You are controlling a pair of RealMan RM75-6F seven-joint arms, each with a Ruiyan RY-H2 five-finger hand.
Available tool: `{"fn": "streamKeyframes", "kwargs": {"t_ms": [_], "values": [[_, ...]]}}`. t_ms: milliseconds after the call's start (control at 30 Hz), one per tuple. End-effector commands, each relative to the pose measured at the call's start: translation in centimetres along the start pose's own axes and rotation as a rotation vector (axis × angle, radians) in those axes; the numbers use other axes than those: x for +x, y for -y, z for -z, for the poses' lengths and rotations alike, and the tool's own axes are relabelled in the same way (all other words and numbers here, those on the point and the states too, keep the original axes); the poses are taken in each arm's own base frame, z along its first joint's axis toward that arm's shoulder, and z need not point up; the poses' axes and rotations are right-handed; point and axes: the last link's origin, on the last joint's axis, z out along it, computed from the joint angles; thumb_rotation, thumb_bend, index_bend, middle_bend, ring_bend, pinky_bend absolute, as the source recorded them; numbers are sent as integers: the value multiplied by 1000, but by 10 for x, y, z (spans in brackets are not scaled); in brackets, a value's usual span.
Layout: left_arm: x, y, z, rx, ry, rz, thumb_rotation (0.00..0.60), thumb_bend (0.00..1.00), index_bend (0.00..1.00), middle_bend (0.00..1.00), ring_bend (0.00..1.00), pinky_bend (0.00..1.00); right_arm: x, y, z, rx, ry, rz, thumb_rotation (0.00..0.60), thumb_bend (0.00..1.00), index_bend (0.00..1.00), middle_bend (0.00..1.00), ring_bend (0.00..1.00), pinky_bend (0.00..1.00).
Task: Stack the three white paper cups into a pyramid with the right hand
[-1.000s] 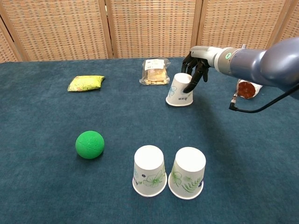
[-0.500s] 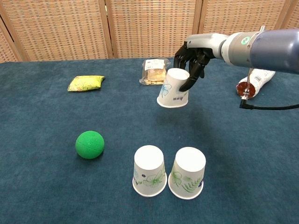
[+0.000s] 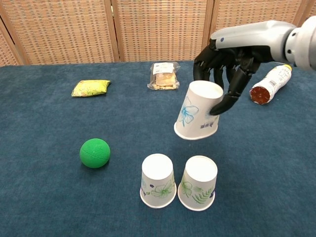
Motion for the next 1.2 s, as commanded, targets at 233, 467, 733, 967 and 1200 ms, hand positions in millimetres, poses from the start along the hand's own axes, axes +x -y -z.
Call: {"fn": "streamKeyframes", "kwargs": {"t_ms": [233,467,733,967,1200], "values": [[5,-2,3,-16,-5,17,600,0,0,0,0,0,-17,5,29,19,28,50,600,269,544,582,539,617],[9,-1,5,-15,-9,29,600,0,0,0,0,0,-33,8,31,26,47,68,600,269,544,582,539,617],[13,4,4,1,-14,48,600,0,0,0,0,0,-38,14,33,65,45,79,600,268,544,582,539,617],[12,3,4,-1,-11,45,600,0,0,0,0,0,-37,18,28,76,32,83,600,269,544,582,539,617],[12,3,4,0,-9,43,600,0,0,0,0,0,-45,29,21,99,51,111,600,269,544,582,539,617]]}}
